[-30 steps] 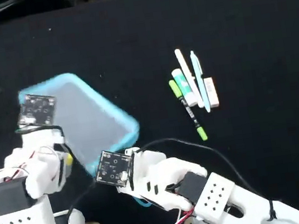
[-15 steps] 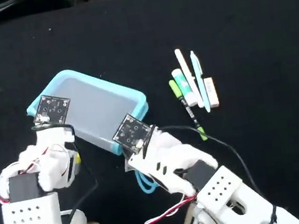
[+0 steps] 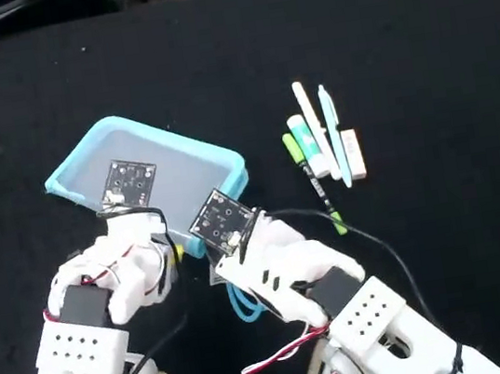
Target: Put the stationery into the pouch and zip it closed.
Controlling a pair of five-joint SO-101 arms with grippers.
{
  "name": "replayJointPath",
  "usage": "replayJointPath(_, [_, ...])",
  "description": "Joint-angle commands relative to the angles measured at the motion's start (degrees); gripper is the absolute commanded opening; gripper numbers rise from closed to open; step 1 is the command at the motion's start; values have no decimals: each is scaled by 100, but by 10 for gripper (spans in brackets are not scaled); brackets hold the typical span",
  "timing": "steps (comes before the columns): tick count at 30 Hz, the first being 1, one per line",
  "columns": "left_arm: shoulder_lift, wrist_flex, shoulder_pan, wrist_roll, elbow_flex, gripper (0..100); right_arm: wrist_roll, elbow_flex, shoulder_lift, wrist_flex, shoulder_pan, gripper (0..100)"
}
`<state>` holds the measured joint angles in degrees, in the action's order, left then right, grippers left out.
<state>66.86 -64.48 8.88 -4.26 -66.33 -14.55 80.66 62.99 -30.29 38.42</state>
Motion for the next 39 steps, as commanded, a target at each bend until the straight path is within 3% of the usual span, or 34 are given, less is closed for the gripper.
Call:
replayJointPath(1, [70,123,215,70,-136,194,53,-295,101,53,-70,11])
replayJointPath(9, [396,123,576,686,-259,230,53,-303,119,53,-70,11])
replayJointPath(24, [3710,721,593,484,-2308,240,62,-303,119,44,-70,11])
replayJointPath(31, [3736,923,-84,387,-2510,240,62,-303,119,35,-62,11])
replayJointPath(39, [3745,580,-136,369,-2325,235,62,-303,119,62,-62,11])
